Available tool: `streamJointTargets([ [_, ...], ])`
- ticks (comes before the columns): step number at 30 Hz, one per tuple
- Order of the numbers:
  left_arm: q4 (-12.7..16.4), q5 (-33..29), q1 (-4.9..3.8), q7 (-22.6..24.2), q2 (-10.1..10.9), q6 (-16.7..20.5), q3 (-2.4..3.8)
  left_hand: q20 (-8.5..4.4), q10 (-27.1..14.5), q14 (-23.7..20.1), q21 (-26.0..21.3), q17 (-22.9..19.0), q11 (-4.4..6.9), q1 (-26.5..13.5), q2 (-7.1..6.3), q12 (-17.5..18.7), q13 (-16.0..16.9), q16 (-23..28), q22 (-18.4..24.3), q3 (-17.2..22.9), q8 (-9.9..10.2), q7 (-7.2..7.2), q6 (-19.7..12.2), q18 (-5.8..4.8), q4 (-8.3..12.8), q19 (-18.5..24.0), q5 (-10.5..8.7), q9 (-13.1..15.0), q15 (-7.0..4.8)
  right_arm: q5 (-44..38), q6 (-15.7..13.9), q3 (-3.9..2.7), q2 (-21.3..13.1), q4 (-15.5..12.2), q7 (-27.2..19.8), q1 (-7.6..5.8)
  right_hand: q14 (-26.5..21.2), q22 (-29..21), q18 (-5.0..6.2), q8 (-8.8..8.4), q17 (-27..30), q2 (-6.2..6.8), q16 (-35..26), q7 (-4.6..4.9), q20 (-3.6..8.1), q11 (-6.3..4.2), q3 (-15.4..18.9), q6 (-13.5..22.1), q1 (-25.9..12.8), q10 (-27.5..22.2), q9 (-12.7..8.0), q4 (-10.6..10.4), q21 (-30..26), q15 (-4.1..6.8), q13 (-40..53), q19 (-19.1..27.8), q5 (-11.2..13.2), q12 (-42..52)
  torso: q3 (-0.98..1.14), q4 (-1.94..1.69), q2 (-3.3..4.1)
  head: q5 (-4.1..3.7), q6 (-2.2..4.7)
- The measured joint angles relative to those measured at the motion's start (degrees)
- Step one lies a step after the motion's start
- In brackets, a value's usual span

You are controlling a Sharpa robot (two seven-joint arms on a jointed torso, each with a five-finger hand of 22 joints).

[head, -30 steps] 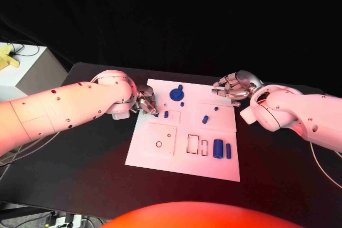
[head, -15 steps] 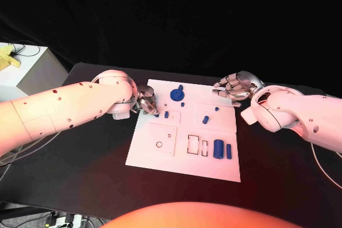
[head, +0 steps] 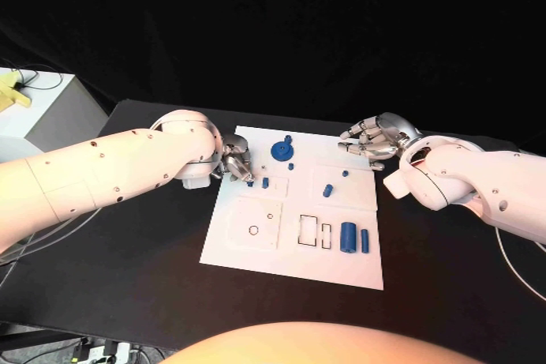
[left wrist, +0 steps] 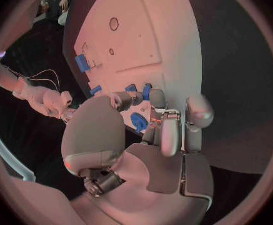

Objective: Assemble the parts on the task board

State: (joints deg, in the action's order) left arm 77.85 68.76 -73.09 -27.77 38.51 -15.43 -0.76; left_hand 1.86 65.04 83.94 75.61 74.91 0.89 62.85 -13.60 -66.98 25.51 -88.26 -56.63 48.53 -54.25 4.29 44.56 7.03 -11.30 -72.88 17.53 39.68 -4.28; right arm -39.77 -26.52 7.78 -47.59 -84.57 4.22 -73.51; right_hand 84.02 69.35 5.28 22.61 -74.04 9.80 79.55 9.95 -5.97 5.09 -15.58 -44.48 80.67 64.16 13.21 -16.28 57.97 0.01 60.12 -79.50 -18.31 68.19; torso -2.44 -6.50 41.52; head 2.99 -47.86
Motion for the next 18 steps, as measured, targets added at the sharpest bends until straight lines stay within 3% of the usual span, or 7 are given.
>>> streamJointTargets([
  [18,-1.0,0.4,-0.24,-0.2,-0.7,-2.0,0.00,0.00,-0.1,0.0,0.0,0.0,0.13,0.1,0.11,0.0,-0.2,0.0,-0.1,0.0,0.3,-0.20,0.2,0.00,0.0,0.0,0.00,-0.2,0.00,0.0,0.0,0.00,0.0,0.0,0.0,0.00,0.0,0.0,0.00,0.00,0.0,0.00,0.0,0.00,0.00,0.00,0.0,0.0,0.0,0.0,0.0,0.0,0.0,0.00,0.0,0.0,0.0,0.0,0.00,0.01,-0.02,-0.18,-0.33],
])
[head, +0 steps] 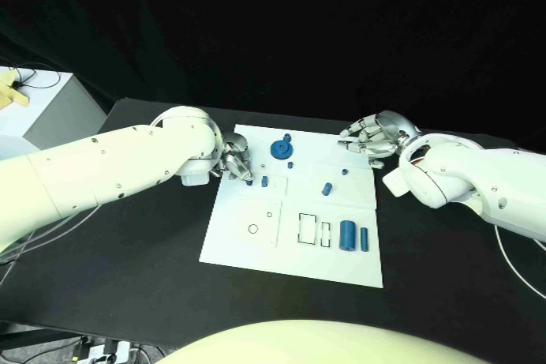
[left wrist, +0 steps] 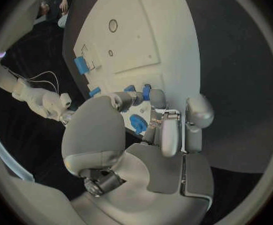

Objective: Assemble the parts on the task board

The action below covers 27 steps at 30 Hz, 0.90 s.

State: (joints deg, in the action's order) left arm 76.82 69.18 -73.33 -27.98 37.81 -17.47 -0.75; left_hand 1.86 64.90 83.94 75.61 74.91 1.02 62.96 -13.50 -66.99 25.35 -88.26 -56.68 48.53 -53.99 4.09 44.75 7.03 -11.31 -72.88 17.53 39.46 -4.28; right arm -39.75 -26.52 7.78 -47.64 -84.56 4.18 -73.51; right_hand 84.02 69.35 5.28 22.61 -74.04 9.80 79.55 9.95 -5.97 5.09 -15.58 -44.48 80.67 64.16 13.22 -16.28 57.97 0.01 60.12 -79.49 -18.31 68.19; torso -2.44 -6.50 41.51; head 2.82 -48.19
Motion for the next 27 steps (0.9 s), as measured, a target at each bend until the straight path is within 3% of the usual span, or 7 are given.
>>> streamJointTargets([
  [27,0.7,1.5,0.15,-0.2,0.1,0.7,-0.16,0.00,0.2,0.0,0.0,0.0,0.22,0.1,0.09,0.0,0.2,0.0,-0.1,-0.2,0.0,-0.01,0.0,0.00,0.2,0.0,0.26,0.2,0.00,0.0,0.0,0.00,-0.1,0.0,-0.1,0.06,0.0,-0.1,0.00,0.25,0.0,0.23,0.0,0.00,0.00,0.00,-0.5,0.0,-0.2,0.0,0.0,0.0,-0.4,0.00,-0.2,0.0,0.0,0.0,-0.01,-0.01,-0.01,0.03,0.08],
])
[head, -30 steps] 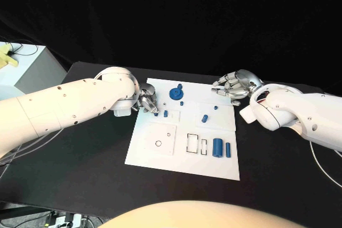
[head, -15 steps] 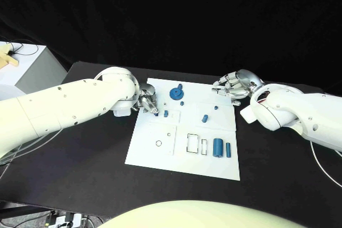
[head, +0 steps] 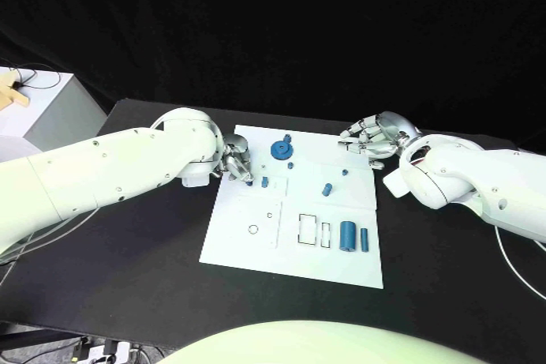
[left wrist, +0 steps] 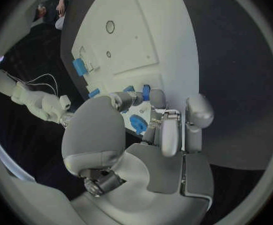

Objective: Assemble the parts on the task board

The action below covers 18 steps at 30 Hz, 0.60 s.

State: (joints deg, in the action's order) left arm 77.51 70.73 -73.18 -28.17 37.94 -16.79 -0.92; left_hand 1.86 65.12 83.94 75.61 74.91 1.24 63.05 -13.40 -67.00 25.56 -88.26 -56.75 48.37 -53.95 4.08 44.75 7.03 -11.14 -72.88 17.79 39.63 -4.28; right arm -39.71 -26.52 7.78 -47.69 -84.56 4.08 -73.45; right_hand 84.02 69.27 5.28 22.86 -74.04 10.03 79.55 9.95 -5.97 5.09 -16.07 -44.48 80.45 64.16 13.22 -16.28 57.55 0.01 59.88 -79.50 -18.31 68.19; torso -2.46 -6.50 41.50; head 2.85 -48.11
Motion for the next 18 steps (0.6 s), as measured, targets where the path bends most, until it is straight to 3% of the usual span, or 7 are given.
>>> streamJointTargets([
  [10,0.1,-0.1,0.04,-0.1,0.0,0.5,-0.05,0.00,0.1,0.0,0.0,0.0,0.10,0.0,0.00,0.3,0.1,0.0,0.0,0.0,0.0,0.10,0.3,0.00,0.0,0.0,0.00,0.0,0.00,0.0,0.0,0.00,0.0,0.0,0.0,0.00,0.0,0.0,0.00,-0.01,0.0,0.00,0.0,0.00,0.00,0.00,0.0,0.0,0.0,0.0,0.0,0.0,0.0,0.00,0.0,0.0,0.0,0.0,0.04,0.00,0.03,-0.05,-0.19],
  [13,0.2,-0.2,0.04,-0.1,0.0,0.6,-0.07,0.00,1.9,0.0,0.0,0.0,0.19,-0.1,0.10,-0.6,3.2,0.0,0.0,0.0,0.4,-0.22,0.9,0.00,0.0,0.0,0.00,-0.1,0.00,0.1,0.0,0.00,0.0,0.0,-0.1,0.01,0.0,-0.1,0.00,-0.01,0.1,0.00,0.0,0.00,0.00,0.00,0.0,0.0,0.0,0.0,0.0,0.0,0.0,0.00,-0.2,0.0,0.0,0.0,0.04,0.00,0.03,-0.06,-0.24],
  [18,0.2,-0.6,0.05,-0.1,0.0,0.8,-0.09,-0.22,2.2,0.0,0.0,0.0,0.31,-0.9,0.06,-0.7,4.4,-0.2,0.0,-0.3,0.5,-0.24,1.1,0.01,0.3,-0.2,0.00,0.1,0.00,0.1,0.0,0.00,0.0,0.0,-0.1,0.01,0.0,-0.1,0.00,-0.01,0.1,0.00,0.0,0.00,0.00,0.00,0.0,0.0,0.0,0.0,0.0,0.0,0.0,0.00,-0.2,0.0,0.0,0.0,0.05,-0.03,0.03,-0.09,-0.29],
])
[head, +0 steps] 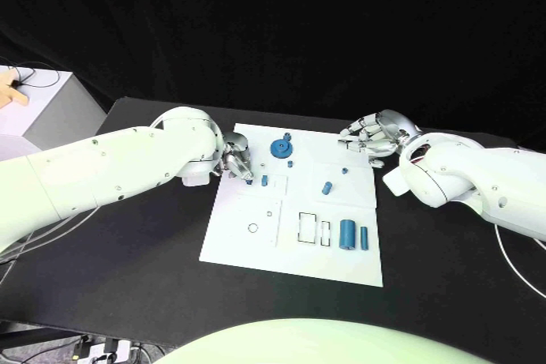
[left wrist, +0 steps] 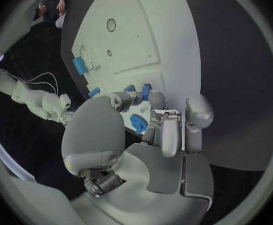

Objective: Assemble the parts on the task board

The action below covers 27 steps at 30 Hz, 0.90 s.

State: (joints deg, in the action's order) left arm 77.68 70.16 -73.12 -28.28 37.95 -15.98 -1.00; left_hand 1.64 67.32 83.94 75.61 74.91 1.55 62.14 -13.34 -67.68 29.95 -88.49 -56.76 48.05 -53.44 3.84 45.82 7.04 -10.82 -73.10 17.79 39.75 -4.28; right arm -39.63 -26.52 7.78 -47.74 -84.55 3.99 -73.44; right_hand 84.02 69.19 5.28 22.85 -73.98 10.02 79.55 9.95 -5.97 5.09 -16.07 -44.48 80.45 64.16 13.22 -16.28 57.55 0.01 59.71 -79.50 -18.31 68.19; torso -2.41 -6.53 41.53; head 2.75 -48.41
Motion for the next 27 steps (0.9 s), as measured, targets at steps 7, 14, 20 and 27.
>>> streamJointTargets([
  [7,-0.1,-0.4,0.04,0.0,0.1,0.3,-0.02,-0.20,1.0,0.0,0.0,0.0,0.60,-0.9,-0.17,0.0,0.6,0.0,-0.4,-0.4,0.4,-0.47,0.5,0.00,0.4,-0.2,0.00,0.2,-0.43,0.0,0.0,0.00,0.0,0.0,0.0,0.00,0.0,0.0,0.00,0.00,0.0,0.00,0.0,0.00,0.00,0.00,0.0,0.0,0.0,0.0,0.0,0.0,0.0,0.00,0.0,0.0,0.0,0.0,-0.01,-0.01,0.00,-0.05,-0.13],
  [14,-0.2,-0.8,0.08,0.0,0.1,0.6,-0.05,-0.20,1.1,0.0,0.0,0.0,0.67,-1.5,-0.16,0.0,1.1,0.0,-0.5,-0.6,0.5,-0.61,0.6,0.00,0.6,-0.2,0.01,0.3,-0.43,0.1,0.0,0.00,0.0,0.0,-0.1,0.00,0.0,0.0,0.00,0.00,0.0,0.00,0.0,0.00,0.00,0.00,0.0,0.0,0.0,0.0,0.0,0.0,0.0,0.00,0.0,0.0,0.0,0.0,-0.03,0.02,-0.01,-0.01,-0.17],
  [20,-0.3,-1.0,0.12,0.0,0.2,0.7,-0.07,-0.36,1.2,0.0,0.0,0.0,0.59,-1.5,-0.17,0.0,1.2,0.0,-0.6,-0.8,0.8,-0.79,0.8,0.00,0.8,-0.4,0.02,0.3,-0.43,0.1,0.0,0.00,0.0,0.0,-0.1,0.00,0.0,0.0,0.00,-0.01,0.0,0.00,0.0,0.00,0.00,0.00,0.0,0.0,0.0,0.0,0.0,0.0,0.0,0.00,0.0,0.0,0.0,0.0,-0.04,0.02,-0.01,0.01,-0.26],
  [27,-0.3,-0.9,0.16,0.0,0.3,0.8,-0.08,-0.61,1.2,0.2,0.0,0.0,0.58,-0.2,-0.37,0.0,1.4,0.0,-0.7,-1.3,1.3,-0.69,0.9,0.00,1.4,-0.6,0.57,0.5,-0.63,0.1,0.0,0.00,-0.1,0.0,-0.1,0.02,0.0,0.0,0.00,-0.01,0.0,0.00,0.0,0.00,0.00,0.00,0.0,0.0,0.0,0.0,0.0,0.0,0.0,0.00,0.0,0.0,0.0,0.0,-0.06,0.01,-0.01,0.09,-0.33],
])
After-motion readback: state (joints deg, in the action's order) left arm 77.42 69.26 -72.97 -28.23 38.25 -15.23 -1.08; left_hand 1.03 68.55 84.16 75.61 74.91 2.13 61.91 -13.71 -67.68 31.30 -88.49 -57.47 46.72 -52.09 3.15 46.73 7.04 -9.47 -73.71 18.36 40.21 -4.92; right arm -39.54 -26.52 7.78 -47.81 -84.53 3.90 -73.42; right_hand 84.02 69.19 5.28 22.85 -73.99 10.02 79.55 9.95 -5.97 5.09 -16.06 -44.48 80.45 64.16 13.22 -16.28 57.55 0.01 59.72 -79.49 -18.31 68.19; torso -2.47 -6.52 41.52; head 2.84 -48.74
